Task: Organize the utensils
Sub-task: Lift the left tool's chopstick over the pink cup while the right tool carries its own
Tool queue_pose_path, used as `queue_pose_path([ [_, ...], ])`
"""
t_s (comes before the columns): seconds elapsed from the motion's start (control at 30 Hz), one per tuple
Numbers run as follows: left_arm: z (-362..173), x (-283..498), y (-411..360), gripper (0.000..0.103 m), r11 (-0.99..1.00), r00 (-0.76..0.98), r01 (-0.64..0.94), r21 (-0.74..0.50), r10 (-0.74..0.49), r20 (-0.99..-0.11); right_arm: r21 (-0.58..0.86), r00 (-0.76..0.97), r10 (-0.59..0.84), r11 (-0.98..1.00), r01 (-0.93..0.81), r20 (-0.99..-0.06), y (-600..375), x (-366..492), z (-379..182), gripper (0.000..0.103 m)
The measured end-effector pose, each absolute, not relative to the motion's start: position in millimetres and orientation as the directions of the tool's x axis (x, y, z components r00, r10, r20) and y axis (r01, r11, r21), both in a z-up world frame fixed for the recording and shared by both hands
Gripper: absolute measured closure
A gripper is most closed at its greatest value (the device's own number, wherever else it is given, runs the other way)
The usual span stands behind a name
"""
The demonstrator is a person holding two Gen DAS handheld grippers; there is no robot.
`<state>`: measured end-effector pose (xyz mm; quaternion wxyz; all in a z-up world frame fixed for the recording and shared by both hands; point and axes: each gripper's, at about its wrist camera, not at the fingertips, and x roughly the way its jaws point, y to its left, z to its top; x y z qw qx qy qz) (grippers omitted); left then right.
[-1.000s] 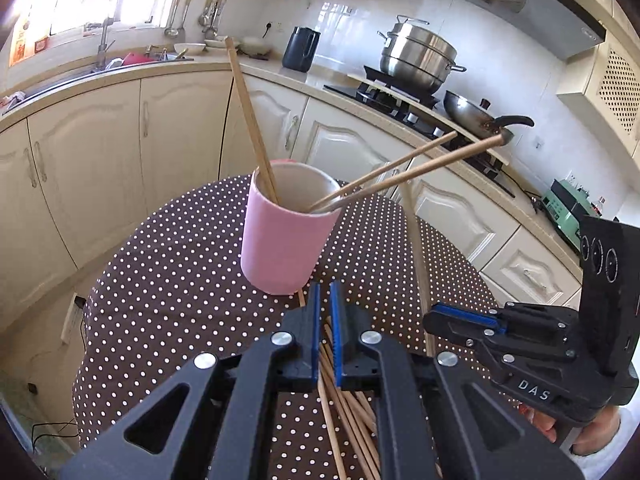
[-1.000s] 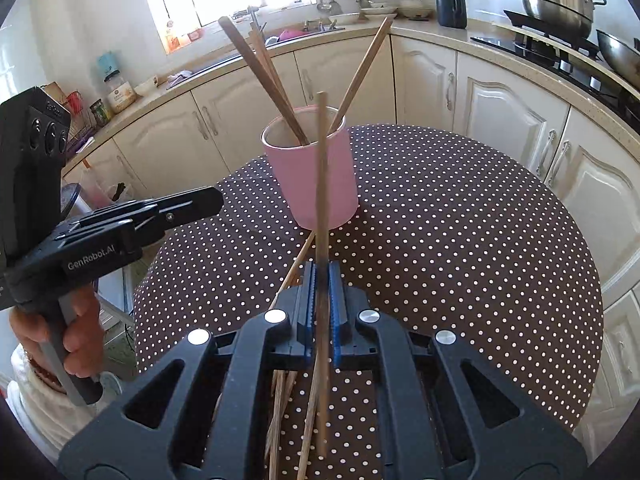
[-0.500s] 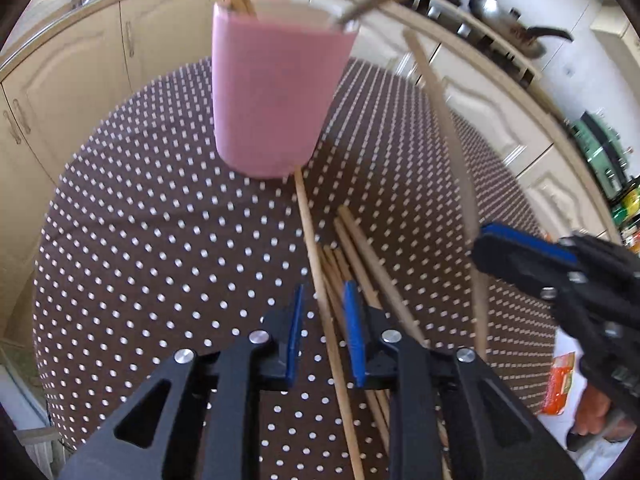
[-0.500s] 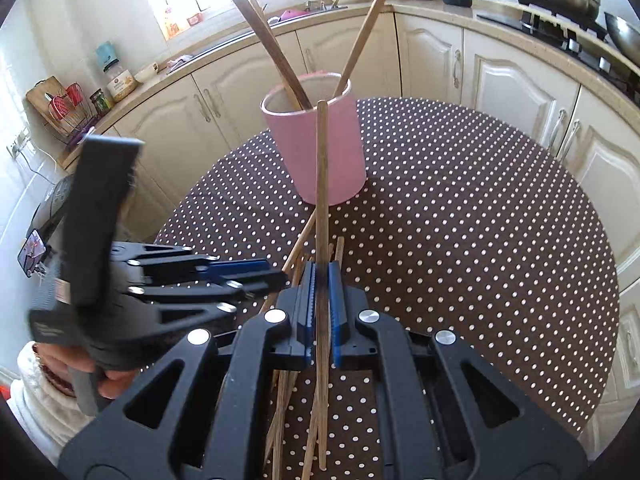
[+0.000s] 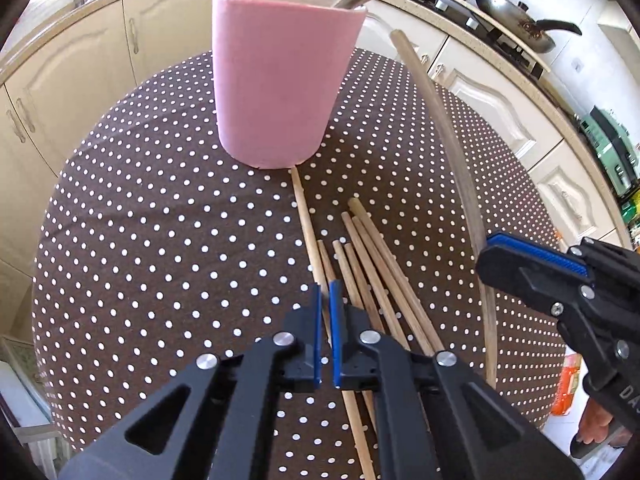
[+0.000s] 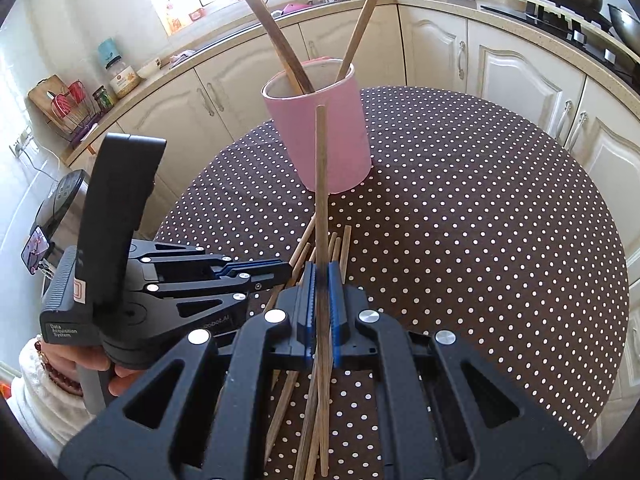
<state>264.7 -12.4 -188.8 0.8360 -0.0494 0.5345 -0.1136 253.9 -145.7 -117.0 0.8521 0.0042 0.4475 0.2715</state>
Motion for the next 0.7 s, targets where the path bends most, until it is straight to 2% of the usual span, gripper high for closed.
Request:
queue_pose_path([
  [0.07,-187,266,-19,0.087,0.981,0.405,0.129,-0.143,-0.184,-0.896,0.251,0.45,0.466,0.853,-0.458,-0.762,-146,253,-117,0.096],
  [0.1,-186,267,-23,0.086,0.984,0.406,0.126,-0.124,-0.165,-0.899,0.251,0.45,0.466,0.853,-0.459,-0.762,-146,252,-117,0.096],
  [0.23,-185,266,-29,0.086,0.987,0.39,0.129,-0.094,-0.137,-0.911,0.25,0.447,0.466,0.852,-0.461,-0.764,-147,250,-118,0.096],
  [0.3,-186,263,-31,0.086,0.981,0.373,0.162,-0.111,-0.165,-0.913,0.251,0.446,0.467,0.851,-0.461,-0.764,-147,249,-118,0.096],
  [0.6,-187,259,-57,0.086,0.985,0.392,0.171,0.003,-0.066,-0.918,0.256,0.441,0.465,0.853,-0.454,-0.768,-148,249,-121,0.096],
  [0.7,-187,256,-56,0.096,0.987,0.412,0.16,-0.018,-0.083,-0.908,0.257,0.445,0.463,0.856,-0.448,-0.767,-149,247,-122,0.096],
])
